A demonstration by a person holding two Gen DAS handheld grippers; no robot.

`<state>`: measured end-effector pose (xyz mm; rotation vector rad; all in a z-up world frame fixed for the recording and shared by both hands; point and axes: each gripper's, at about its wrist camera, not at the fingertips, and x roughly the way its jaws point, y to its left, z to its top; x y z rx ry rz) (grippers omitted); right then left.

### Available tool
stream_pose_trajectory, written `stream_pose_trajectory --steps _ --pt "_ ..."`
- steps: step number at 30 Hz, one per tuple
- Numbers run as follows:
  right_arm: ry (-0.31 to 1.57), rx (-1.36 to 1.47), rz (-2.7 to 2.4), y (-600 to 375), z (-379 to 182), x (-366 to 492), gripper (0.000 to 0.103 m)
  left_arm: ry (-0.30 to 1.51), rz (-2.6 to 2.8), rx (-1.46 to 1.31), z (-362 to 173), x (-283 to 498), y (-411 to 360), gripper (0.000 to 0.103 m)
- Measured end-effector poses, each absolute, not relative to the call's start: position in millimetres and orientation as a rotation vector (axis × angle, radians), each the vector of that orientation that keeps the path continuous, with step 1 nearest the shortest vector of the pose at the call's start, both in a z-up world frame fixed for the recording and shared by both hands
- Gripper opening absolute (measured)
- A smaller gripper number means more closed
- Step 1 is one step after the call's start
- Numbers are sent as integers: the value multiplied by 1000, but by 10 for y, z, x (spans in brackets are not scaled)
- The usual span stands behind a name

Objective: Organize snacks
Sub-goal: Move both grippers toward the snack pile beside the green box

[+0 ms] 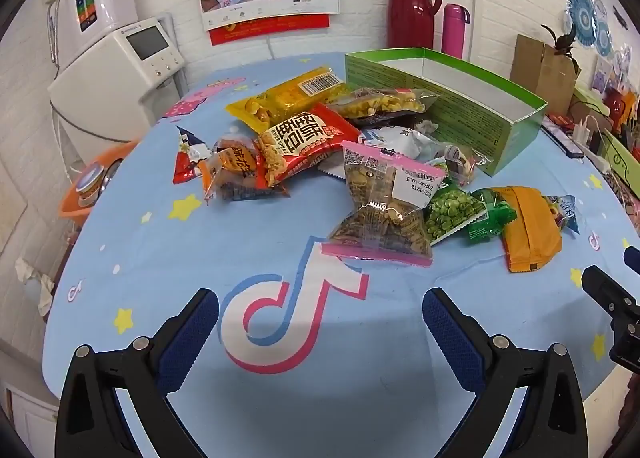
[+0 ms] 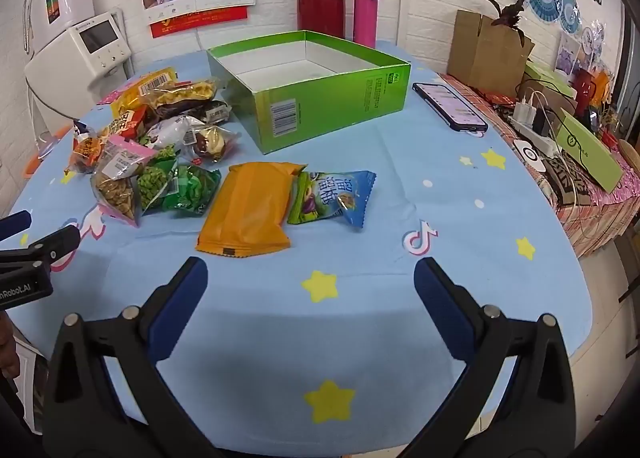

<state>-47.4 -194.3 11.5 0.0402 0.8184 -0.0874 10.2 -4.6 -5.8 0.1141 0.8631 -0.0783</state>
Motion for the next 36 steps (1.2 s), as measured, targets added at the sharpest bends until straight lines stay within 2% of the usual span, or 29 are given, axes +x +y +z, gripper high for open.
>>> stream_pose_trajectory --steps 36 --pt "838 55 -16 -1851 36 -299 103 872 -74 100 -26 201 -25 103"
